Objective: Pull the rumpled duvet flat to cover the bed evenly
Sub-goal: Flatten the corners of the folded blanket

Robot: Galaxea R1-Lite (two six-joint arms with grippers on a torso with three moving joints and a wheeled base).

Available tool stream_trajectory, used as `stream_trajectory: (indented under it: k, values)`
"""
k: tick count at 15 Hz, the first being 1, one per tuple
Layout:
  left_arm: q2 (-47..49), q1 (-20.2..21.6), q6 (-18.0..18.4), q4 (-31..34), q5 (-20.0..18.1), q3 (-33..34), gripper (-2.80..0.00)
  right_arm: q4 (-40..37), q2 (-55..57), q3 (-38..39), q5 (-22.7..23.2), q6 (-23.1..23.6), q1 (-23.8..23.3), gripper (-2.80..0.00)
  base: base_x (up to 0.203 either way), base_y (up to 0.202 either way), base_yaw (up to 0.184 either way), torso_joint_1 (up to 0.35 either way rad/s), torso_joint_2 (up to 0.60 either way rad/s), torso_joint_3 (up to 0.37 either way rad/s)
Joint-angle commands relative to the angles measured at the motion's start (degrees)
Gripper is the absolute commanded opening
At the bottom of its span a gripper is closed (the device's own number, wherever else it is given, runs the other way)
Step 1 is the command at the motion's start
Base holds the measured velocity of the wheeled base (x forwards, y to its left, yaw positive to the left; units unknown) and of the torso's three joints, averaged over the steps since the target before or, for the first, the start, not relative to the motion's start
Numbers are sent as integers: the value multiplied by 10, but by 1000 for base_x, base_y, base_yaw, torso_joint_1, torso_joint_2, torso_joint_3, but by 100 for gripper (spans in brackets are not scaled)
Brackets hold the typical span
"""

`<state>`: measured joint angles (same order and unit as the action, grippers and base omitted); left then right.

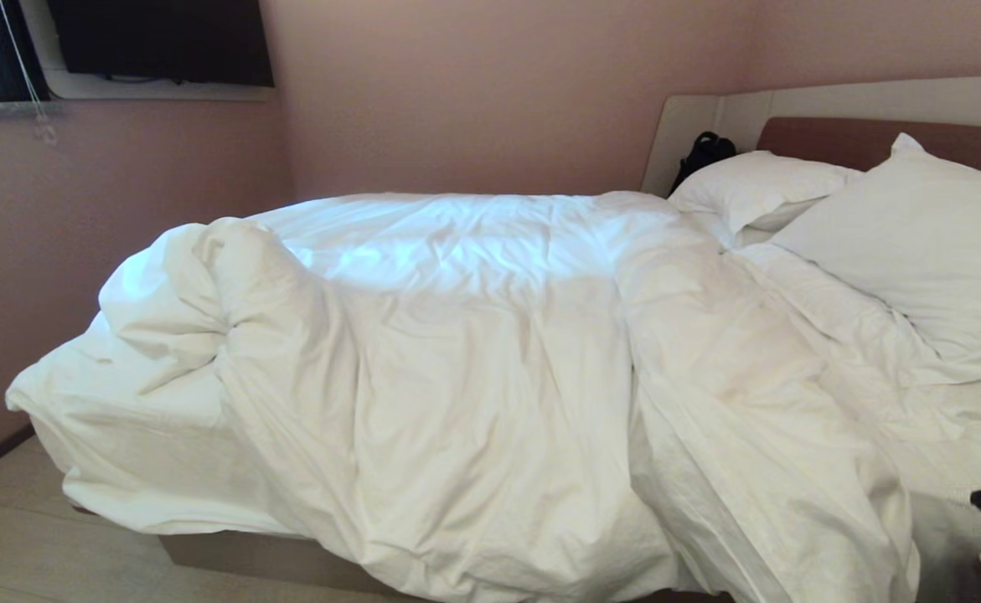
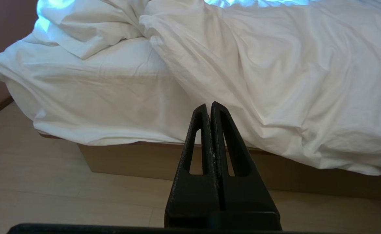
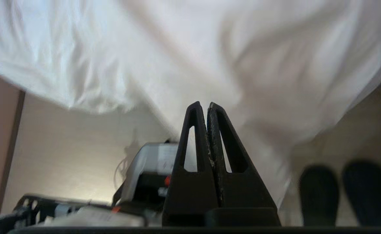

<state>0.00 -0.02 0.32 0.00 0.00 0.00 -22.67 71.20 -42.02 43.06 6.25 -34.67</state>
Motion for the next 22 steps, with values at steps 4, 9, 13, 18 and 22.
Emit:
stream_trajectory:
  k: [4,9,13,18,22]
  values:
    - [0,0,-1,0,0,0,-280,82,197,-159,-1,-24,-1,-280,0,0,0,0,0,0]
    - [0,0,-1,0,0,0,-280,85,357,-297,-18,-43,-5,-280,0,0,0,0,0,0]
    - [0,0,-1,0,0,0,-280,87,417,-295,-45,-20,-43,-280,0,0,0,0,0,0]
    - [0,0,-1,0,0,0,-280,87,449,-280,-41,77,-88,0,0,0,0,0,0,0]
    - [0,0,-1,0,0,0,-280,84,474,-269,29,191,-88,0,0,0,0,0,0,0]
